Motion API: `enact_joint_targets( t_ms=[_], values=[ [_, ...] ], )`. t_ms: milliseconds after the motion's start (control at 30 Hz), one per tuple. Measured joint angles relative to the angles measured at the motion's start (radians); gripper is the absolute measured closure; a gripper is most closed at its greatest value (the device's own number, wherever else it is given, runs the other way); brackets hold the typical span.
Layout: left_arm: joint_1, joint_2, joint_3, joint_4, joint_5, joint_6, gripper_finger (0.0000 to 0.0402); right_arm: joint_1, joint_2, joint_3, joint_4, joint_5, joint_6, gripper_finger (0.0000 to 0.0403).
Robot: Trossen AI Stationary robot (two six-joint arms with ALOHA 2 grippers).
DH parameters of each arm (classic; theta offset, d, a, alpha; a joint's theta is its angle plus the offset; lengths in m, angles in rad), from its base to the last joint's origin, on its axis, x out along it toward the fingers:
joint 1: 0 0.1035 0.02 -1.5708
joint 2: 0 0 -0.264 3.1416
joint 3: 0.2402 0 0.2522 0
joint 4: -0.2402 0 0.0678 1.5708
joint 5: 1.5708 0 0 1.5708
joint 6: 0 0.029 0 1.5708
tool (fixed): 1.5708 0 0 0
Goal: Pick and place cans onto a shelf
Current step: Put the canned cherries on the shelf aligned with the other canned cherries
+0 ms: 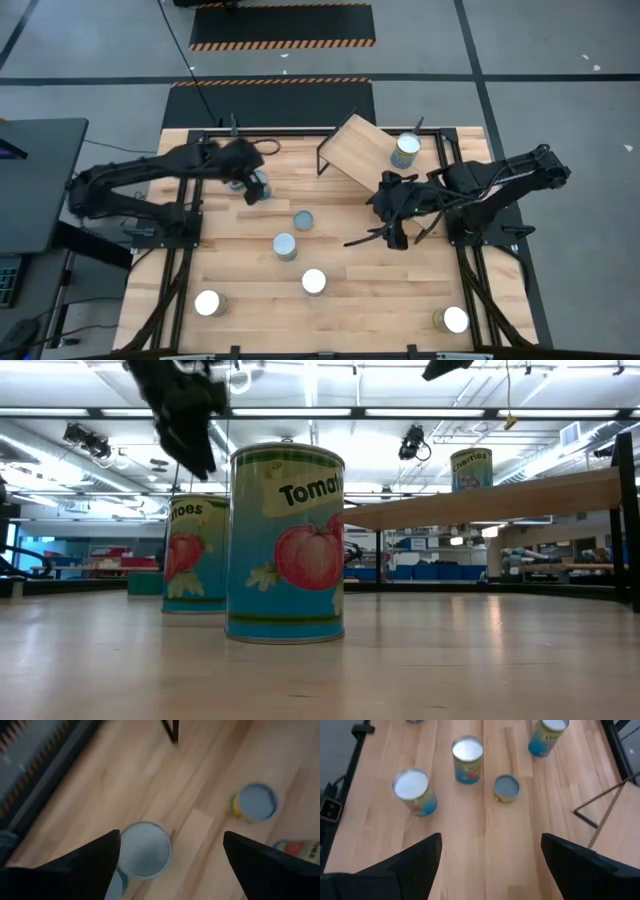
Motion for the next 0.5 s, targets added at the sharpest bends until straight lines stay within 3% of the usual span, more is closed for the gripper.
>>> enact_joint_targets(
  t_ms=[233,500],
  values=[
    [0.164,0.238,0.084,-0.111,0.080,0.093,0.0037,0.000,0.000,0.000,-0.064,-0.024,0.012,0.0054],
    [0.205,0.324,0.089,-0.092,0.092,0.195,0.0037,0.000,0.000,0.000,-0.070,-0.024,0.012,0.0055]
  ],
)
